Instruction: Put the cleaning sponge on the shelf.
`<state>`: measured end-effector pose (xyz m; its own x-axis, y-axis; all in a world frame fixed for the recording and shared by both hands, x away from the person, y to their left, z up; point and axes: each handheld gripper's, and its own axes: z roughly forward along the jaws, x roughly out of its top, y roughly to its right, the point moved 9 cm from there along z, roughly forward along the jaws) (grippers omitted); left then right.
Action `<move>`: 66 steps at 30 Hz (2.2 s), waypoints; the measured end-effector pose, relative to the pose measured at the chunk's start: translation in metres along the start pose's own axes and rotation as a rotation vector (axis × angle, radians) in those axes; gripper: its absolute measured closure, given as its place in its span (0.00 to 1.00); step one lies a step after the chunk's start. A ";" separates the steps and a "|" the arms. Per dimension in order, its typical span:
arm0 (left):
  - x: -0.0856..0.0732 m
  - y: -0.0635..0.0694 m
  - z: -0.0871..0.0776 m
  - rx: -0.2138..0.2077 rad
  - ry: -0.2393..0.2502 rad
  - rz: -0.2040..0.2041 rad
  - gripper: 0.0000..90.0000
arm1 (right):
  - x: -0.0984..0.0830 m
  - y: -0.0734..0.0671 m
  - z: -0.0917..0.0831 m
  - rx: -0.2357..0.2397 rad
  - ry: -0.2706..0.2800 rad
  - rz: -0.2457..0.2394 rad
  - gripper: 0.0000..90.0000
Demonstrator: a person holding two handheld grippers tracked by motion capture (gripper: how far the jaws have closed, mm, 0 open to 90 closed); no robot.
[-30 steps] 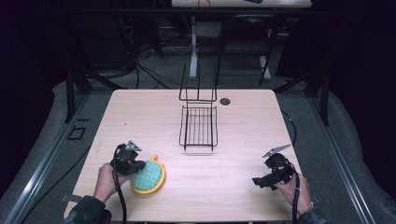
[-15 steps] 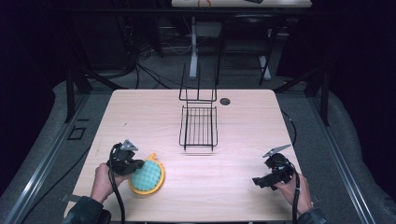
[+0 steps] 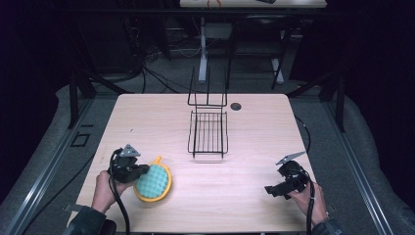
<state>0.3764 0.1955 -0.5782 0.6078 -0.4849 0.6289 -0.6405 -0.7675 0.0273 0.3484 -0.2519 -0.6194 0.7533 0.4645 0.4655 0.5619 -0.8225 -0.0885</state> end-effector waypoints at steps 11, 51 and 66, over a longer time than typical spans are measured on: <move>0.018 0.005 -0.015 0.000 0.061 0.020 0.97 | 0.000 0.001 0.002 -0.008 -0.001 -0.008 0.03; 0.081 0.020 -0.019 -0.031 0.168 0.091 0.97 | -0.001 0.000 0.005 0.001 -0.007 -0.004 0.02; 0.099 0.019 -0.012 -0.038 0.194 0.089 0.97 | -0.002 0.000 0.005 0.011 -0.021 -0.006 0.03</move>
<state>0.4185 0.1382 -0.5058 0.4487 -0.4573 0.7678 -0.7067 -0.7075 -0.0083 0.3485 -0.2510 -0.6245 0.7566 0.4764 0.4479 0.5701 -0.8160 -0.0952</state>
